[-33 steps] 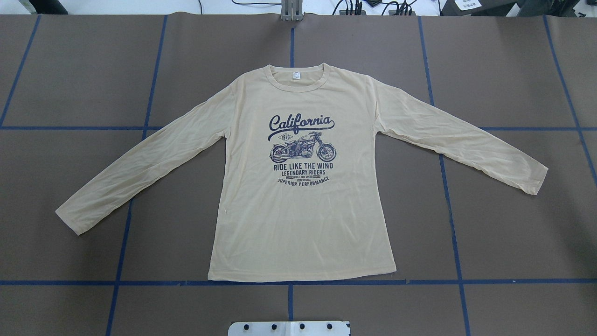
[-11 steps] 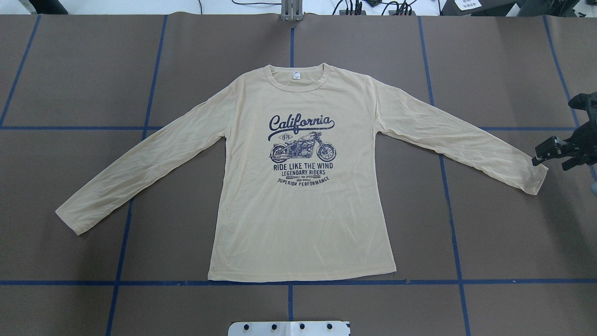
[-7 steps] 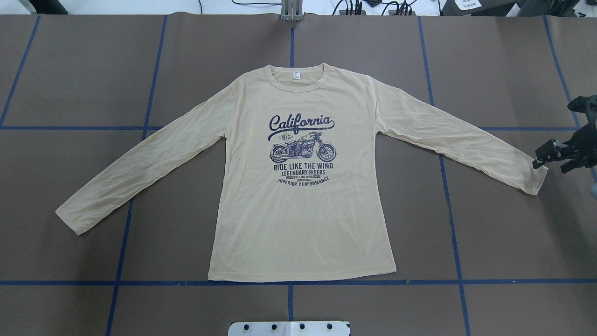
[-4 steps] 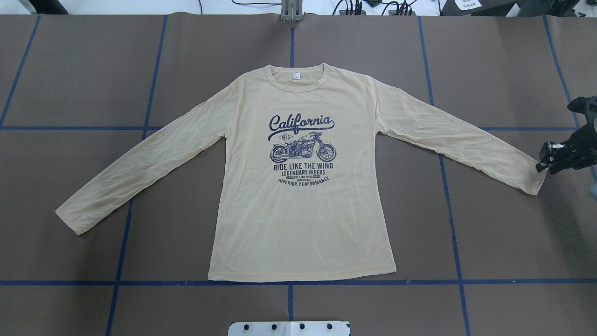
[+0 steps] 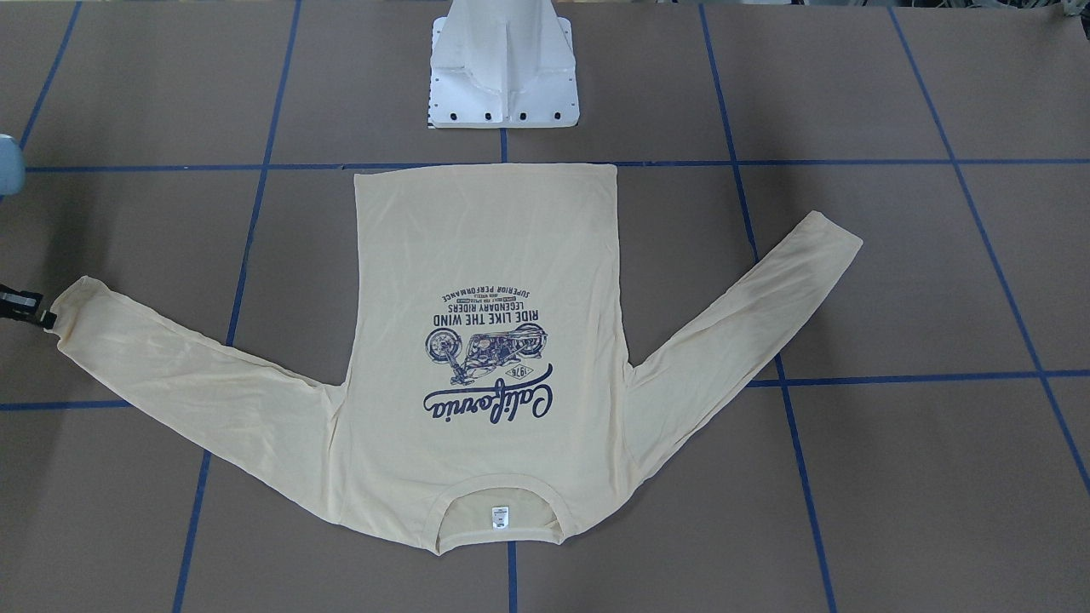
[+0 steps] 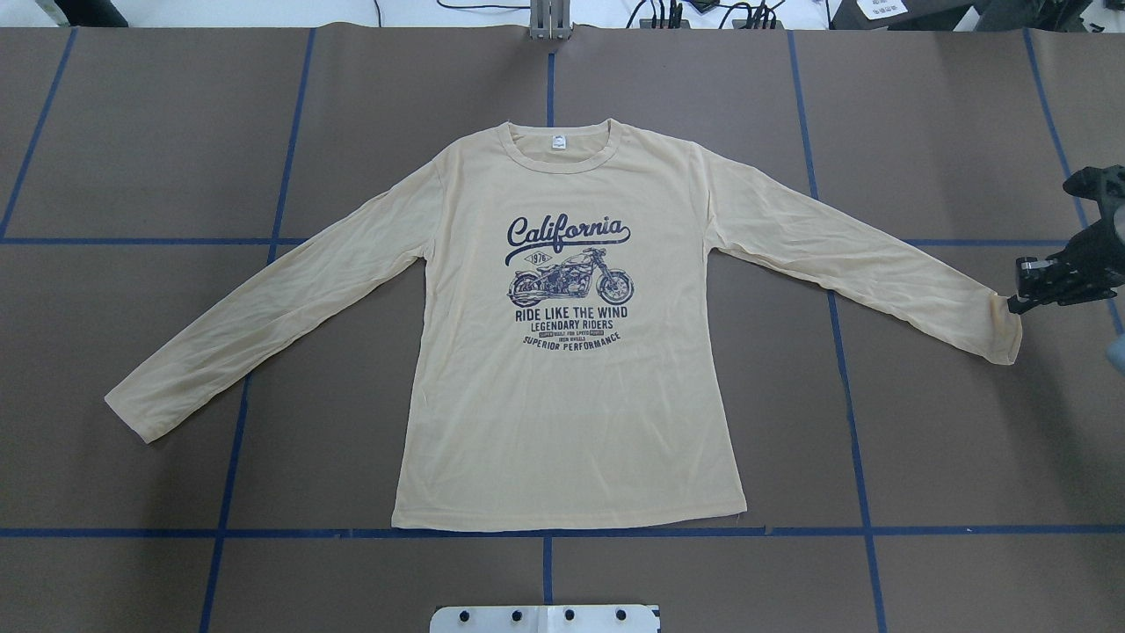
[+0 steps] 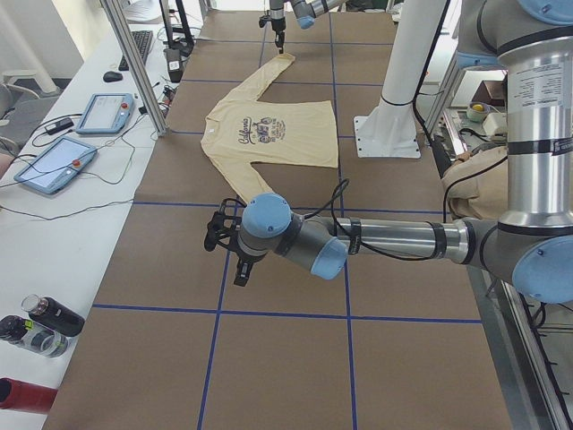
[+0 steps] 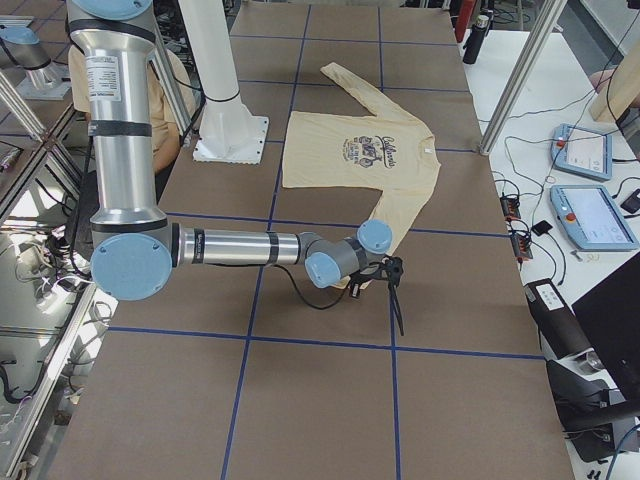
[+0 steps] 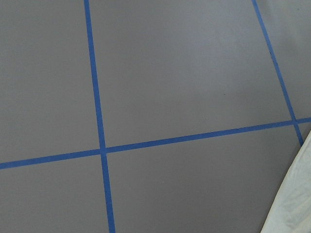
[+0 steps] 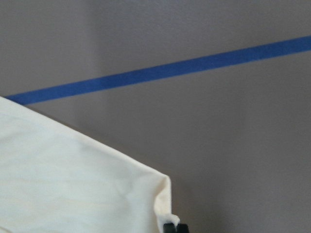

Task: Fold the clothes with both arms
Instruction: 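Grasp the sleeve cuff nearest the right gripper and fold it across the shirt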

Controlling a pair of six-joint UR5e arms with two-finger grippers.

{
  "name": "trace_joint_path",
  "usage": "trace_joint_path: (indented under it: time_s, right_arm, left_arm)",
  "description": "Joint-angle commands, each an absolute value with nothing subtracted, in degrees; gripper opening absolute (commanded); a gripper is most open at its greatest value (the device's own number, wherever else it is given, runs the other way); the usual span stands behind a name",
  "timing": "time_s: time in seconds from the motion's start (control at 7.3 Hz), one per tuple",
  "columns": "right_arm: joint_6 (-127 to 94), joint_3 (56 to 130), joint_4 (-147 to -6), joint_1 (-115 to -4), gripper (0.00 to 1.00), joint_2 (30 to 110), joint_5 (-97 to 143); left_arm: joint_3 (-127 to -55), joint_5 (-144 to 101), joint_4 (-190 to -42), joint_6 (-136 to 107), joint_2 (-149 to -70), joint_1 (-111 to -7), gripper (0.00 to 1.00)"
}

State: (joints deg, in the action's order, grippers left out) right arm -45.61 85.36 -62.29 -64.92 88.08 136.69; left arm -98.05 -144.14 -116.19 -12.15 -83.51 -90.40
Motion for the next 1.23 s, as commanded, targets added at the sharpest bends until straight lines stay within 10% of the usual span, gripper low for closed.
trace_joint_path:
  time_s: [0.0, 1.1]
  right_arm:
    - [-55.1, 90.2, -62.8, -64.8, 0.0, 83.3, 137.0]
    - [-94.4, 68.2, -64.6, -48.8, 0.0, 35.5, 120.4]
  left_arm:
    - [-98.3, -144.1, -116.9, -12.1, -83.8, -90.4, 1.0]
    - [-97.4, -144.1, -120.1, -13.0, -86.3, -89.6, 1.0]
